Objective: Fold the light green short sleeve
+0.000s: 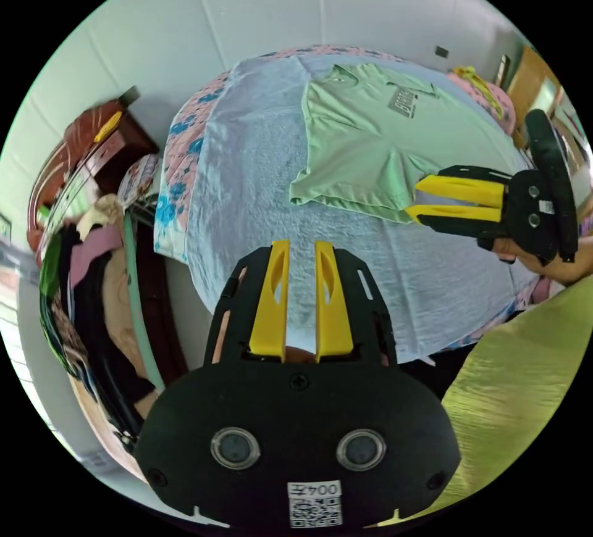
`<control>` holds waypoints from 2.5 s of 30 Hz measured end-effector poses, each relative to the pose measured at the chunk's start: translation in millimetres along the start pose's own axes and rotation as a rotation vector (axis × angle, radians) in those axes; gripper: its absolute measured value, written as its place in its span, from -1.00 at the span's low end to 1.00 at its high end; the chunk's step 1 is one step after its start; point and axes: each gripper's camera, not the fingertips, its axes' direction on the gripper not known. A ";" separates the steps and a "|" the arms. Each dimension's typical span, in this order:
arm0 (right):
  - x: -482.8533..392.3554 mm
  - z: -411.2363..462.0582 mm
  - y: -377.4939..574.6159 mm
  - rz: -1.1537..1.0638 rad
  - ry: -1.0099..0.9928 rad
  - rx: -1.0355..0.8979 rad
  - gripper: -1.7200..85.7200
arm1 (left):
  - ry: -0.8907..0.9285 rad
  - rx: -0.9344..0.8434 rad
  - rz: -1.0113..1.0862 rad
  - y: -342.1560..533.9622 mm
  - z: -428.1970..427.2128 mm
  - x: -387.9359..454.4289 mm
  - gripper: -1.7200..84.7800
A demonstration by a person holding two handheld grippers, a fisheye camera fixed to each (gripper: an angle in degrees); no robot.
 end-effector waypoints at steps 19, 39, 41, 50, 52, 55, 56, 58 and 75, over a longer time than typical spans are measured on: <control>18.3 -5.8 -37.0 0.430 -0.059 -0.001 -0.98 | 0.117 0.101 0.342 17.2 128.0 42.5 -0.89; -0.7 4.7 -29.5 0.363 -0.223 -0.045 -0.98 | -0.037 0.163 0.449 38.2 199.6 71.9 -0.94; 2.9 10.8 -26.7 0.372 -0.229 -0.076 -0.98 | -0.043 0.115 0.502 47.6 229.2 84.8 -0.94; 30.3 -33.2 -9.4 0.432 -0.218 0.001 -0.98 | 0.003 0.106 0.486 50.9 281.2 91.7 -0.94; 31.6 -39.1 -8.1 0.410 -0.214 -0.004 -0.98 | 0.067 0.086 0.453 45.5 292.7 82.3 -0.94; 36.0 -47.6 -9.0 0.396 -0.207 -0.016 -0.98 | 0.132 0.069 0.410 34.5 305.7 71.0 -0.94; 40.1 -53.8 -10.1 0.396 -0.210 -0.011 -0.98 | 0.158 0.074 0.389 28.2 306.3 66.1 -0.94; 48.9 -66.0 -11.9 0.408 -0.214 0.003 -0.98 | 0.205 0.071 0.364 15.9 305.7 58.1 -0.94; 248.6 -145.2 -34.9 0.689 -0.541 -0.012 -0.98 | 0.477 -0.418 0.662 -268.7 381.7 98.6 -0.94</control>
